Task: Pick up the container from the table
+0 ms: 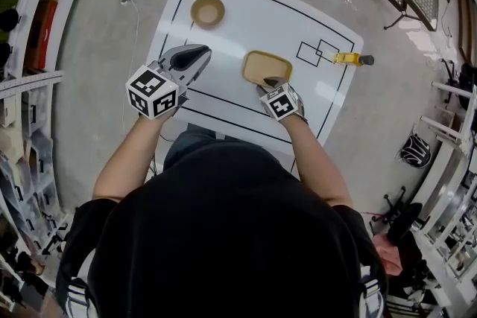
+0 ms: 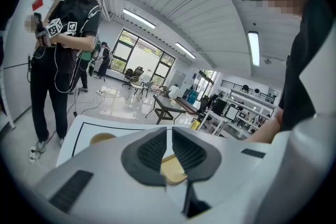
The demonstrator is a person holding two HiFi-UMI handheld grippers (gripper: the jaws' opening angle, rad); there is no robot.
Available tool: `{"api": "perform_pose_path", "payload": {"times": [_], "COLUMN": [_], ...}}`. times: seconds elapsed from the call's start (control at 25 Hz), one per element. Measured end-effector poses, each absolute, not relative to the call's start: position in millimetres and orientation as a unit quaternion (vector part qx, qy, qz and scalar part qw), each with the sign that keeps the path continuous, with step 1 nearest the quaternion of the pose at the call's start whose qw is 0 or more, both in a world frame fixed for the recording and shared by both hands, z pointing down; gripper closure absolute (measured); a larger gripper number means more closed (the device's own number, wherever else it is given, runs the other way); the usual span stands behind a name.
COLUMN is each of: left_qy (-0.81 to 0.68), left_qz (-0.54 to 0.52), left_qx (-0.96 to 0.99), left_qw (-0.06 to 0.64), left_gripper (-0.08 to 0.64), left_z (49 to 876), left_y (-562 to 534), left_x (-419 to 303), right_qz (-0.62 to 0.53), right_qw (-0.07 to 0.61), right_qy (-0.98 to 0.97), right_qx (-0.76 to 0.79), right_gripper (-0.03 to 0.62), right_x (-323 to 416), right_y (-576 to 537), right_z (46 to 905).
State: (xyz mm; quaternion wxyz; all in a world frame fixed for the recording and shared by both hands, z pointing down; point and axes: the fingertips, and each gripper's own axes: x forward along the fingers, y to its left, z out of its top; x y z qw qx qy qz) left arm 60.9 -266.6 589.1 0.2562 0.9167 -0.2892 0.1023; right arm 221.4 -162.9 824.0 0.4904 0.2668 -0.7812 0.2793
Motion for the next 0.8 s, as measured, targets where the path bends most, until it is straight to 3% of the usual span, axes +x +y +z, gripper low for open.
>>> {"api": "perform_pose_path", "payload": {"times": [0.8], "left_qy": [-0.284], "left_qz": [0.101], "left_qx": [0.918], "left_qw": [0.257], "left_gripper": [0.526], "left_z": [586.9], "left_y": [-267.6], "left_x": [70.0], "right_qz": [0.265], "right_qw": [0.497], "right_qy": [-0.780], "right_qx": [0.272], "right_gripper": [0.530], "right_x": [224.5], "right_y": [-164.9], "right_z": [824.2]}}
